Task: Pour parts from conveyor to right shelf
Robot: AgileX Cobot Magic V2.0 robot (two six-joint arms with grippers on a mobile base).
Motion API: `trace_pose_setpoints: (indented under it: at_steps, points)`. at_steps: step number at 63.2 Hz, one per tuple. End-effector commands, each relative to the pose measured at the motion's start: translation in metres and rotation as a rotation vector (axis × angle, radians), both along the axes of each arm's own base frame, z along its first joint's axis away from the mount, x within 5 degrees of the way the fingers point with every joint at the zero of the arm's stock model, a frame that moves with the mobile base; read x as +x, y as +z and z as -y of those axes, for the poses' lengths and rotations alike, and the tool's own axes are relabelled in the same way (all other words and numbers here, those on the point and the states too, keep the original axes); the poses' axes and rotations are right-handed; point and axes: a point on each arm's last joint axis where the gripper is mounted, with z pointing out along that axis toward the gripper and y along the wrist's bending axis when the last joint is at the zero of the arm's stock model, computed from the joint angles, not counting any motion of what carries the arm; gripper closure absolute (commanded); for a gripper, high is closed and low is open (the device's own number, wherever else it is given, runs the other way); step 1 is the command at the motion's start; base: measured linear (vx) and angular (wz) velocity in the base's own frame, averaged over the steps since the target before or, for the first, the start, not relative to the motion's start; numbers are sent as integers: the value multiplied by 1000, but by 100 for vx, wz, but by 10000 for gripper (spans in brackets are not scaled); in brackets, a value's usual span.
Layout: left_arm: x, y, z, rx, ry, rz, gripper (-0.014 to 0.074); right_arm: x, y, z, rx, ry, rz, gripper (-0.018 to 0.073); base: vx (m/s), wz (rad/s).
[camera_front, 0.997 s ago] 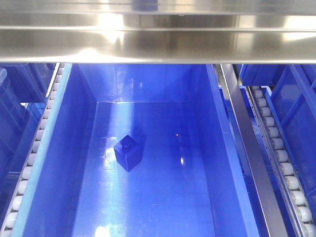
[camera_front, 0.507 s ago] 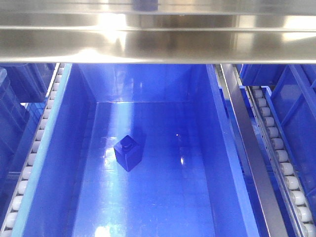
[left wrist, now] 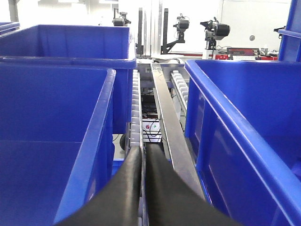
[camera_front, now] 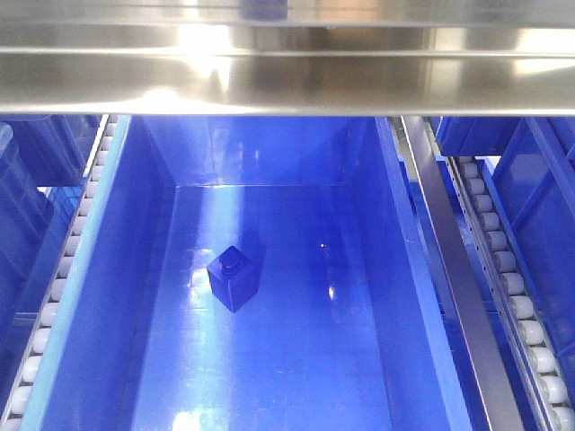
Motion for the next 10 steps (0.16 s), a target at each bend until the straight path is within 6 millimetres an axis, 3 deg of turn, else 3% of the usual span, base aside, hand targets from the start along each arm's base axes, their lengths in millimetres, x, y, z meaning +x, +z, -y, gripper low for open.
trace_pose_setpoints:
  at_steps: [1, 10]
  points:
    - [0, -4, 0, -8, -5, 54, 603, 1, 5, 0, -27, 5, 100, 568, 0, 0]
    - [0, -4, 0, -8, -5, 54, 603, 1, 5, 0, -27, 5, 100, 568, 0, 0]
